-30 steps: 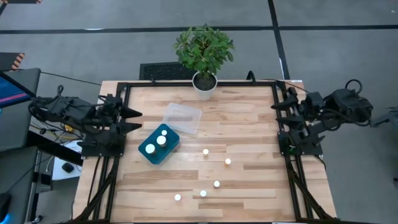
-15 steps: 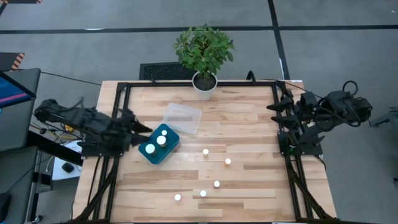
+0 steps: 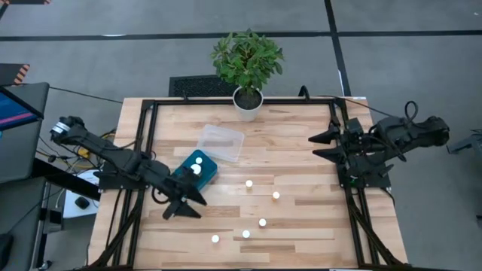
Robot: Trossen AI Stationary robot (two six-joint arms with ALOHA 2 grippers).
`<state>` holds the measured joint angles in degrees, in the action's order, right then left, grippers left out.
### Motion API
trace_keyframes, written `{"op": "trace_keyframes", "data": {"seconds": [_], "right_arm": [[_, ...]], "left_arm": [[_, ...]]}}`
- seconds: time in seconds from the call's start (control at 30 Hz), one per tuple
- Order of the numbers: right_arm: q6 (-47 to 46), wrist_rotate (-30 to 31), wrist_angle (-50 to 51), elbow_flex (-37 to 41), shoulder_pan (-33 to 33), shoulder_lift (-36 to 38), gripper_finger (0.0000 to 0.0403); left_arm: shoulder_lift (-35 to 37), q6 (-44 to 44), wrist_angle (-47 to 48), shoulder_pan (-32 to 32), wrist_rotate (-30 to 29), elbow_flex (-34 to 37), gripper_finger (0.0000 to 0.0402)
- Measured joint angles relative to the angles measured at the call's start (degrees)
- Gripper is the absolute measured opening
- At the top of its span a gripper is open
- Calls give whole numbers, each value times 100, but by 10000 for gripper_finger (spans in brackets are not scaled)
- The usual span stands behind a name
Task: Pick and place medicine bottles into bin by pill shape (circle, oval)
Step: Put the orange pill bottle into the transparent bin
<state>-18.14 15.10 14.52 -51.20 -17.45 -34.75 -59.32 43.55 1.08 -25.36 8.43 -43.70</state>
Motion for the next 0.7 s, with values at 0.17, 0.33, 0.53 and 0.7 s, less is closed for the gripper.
{"op": "trace_keyframes", "data": {"seconds": [0.17, 0.33, 0.53, 0.7], "right_arm": [[-3, 1, -425, 0, 2, -135, 226], [43, 1, -957, 0, 2, -260, 226], [402, 1, -1463, 0, 2, -282, 226], [867, 1, -1452, 6, -2, -94, 226]], "left_arm": [[204, -129, -759, -47, 252, -90, 288], [616, -761, -858, -141, -277, -391, 288], [872, -1624, -1634, -164, -1327, -560, 288], [875, -2571, -2898, -95, -2574, -566, 288]]}}
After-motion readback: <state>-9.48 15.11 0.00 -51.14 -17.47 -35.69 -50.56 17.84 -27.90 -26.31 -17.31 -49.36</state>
